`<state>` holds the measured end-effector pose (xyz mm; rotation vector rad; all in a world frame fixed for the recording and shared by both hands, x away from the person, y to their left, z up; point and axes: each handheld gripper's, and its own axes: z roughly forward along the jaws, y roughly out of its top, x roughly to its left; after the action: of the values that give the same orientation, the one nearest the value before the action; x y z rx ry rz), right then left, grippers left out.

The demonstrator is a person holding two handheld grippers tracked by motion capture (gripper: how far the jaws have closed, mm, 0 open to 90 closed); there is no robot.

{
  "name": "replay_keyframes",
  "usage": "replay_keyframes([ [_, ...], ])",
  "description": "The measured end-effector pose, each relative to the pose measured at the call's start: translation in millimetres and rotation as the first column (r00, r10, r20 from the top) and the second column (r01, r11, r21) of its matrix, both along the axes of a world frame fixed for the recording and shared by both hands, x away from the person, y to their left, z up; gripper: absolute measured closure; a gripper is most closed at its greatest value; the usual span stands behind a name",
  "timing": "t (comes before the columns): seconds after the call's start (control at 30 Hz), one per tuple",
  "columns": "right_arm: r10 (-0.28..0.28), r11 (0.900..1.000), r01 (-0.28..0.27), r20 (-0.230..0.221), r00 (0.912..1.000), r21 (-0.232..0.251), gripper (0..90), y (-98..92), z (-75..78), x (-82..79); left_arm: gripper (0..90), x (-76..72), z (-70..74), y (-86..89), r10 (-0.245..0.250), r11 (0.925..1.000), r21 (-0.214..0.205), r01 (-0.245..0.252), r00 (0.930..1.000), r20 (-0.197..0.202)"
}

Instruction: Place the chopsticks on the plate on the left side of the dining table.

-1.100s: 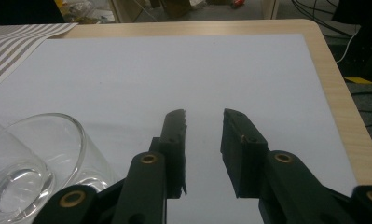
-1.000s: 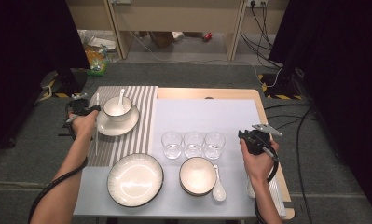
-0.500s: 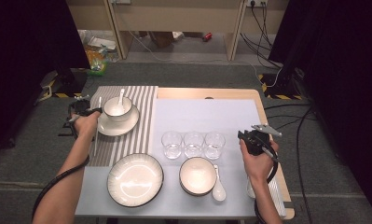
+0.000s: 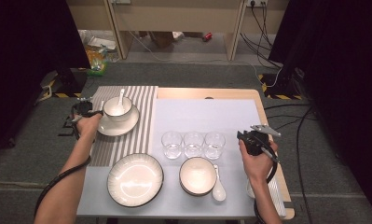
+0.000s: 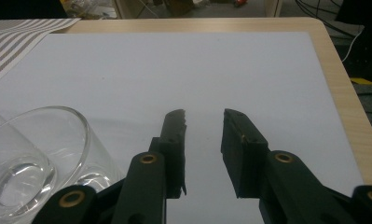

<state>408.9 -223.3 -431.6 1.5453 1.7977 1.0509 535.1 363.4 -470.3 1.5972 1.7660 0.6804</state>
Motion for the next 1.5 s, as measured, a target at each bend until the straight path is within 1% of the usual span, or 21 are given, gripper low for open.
replay_keyframes([
  [0.07,0.000,1.0000,0.000,0.000,1.0000,0.000,70.1,0.0,0.0,0.0,82.9,0.3,0.2,-0.5,-0.001,1.0000,0.000,0.001,1.0000,-0.001],
  [0.2,0.002,1.0000,-0.002,0.002,1.0000,0.002,70.1,0.0,-0.2,0.2,82.6,1.2,1.9,-2.1,-0.015,0.9998,0.016,0.015,0.9998,-0.012],
  [0.33,0.004,1.0000,-0.004,0.002,1.0000,0.003,70.0,0.2,-0.2,0.3,81.8,1.6,4.7,-2.6,-0.017,0.9995,0.027,0.017,0.9998,-0.008],
  [0.37,0.004,1.0000,-0.004,0.002,1.0000,0.001,70.0,0.1,0.1,0.1,80.9,1.3,6.4,-2.2,-0.018,0.9990,0.041,0.018,0.9998,-0.001],
  [0.5,0.004,1.0000,-0.004,0.003,1.0000,0.001,69.9,0.0,-0.4,0.3,79.7,-0.2,8.1,-0.9,-0.025,0.9984,0.051,0.026,0.9997,-0.005],
  [0.63,0.001,1.0000,-0.001,-0.004,1.0000,0.000,69.9,1.2,-0.7,0.3,76.9,-2.6,9.2,0.5,-0.033,0.9977,0.060,0.033,0.9995,-0.003],
  [0.67,0.003,1.0000,-0.003,-0.003,1.0000,-0.001,69.9,1.8,-1.4,0.5,76.1,-3.2,10.0,0.4,-0.032,0.9976,0.061,0.032,0.9995,0.003],
  [0.93,0.002,1.0000,-0.002,-0.006,1.0000,-0.002,69.8,3.0,-2.2,0.4,71.9,-10.3,22.3,2.3,-0.069,0.9952,0.071,0.067,0.9974,0.020],
  [1.0,0.005,1.0000,-0.005,-0.007,1.0000,-0.002,69.8,3.2,-2.4,0.4,71.9,-16.6,26.0,3.8,-0.079,0.9946,0.070,0.077,0.9965,0.026],
  [1.03,0.005,1.0000,-0.005,-0.007,1.0000,-0.002,69.8,3.2,-2.4,0.4,72.0,-16.6,26.0,3.8,-0.079,0.9946,0.070,0.077,0.9965,0.026],
  [1.07,0.003,1.0000,-0.003,-0.007,1.0000,-0.003,69.8,3.1,-2.3,0.2,72.0,-20.3,27.3,4.9,-0.085,0.9939,0.073,0.083,0.9961,0.025],
  [1.1,0.003,1.0000,-0.003,-0.005,1.0000,0.005,69.8,2.7,-2.1,0.2,72.5,-26.4,28.6,6.4,-0.089,0.9939,0.067,0.088,0.9957,0.023],
  [1.13,0.003,1.0000,-0.003,-0.005,1.0000,0.005,69.8,2.7,-2.1,0.2,72.8,-26.4,28.6,6.4,-0.089,0.9939,0.067,0.088,0.9957,0.023],
  [1.2,0.000,1.0000,0.000,-0.007,1.0000,0.002,69.7,1.9,-1.9,0.0,72.9,-35.5,29.6,8.7,-0.101,0.9927,0.067,0.100,0.9947,0.014],
  [1.27,-0.003,1.0000,0.003,-0.012,0.9999,-0.001,69.6,1.4,-1.7,-0.3,72.6,-44.2,29.8,11.0,-0.114,0.9921,0.054,0.113,0.9935,0.006],
  [1.4,-0.004,1.0000,0.004,-0.013,0.9999,0.004,69.6,0.8,-1.4,-0.6,73.3,-61.6,30.7,15.1,-0.135,0.9890,0.058,0.136,0.9907,-0.015],
  [1.43,-0.006,1.0000,0.006,-0.014,0.9999,0.005,69.5,0.6,-1.0,-0.9,74.5,-68.9,30.5,16.6,-0.150,0.9861,0.068,0.152,0.9882,-0.029],
  [1.47,-0.006,1.0000,0.006,-0.013,0.9999,0.005,69.5,0.5,-0.9,-0.9,75.7,-68.9,30.5,16.6,-0.150,0.9861,0.068,0.152,0.9882,-0.029],
  [1.5,-0.006,1.0000,0.006,-0.013,0.9999,0.005,69.5,0.5,-0.9,-0.9,75.7,-73.6,29.5,16.8,-0.158,0.9842,0.076,0.160,0.9869,-0.035],
])
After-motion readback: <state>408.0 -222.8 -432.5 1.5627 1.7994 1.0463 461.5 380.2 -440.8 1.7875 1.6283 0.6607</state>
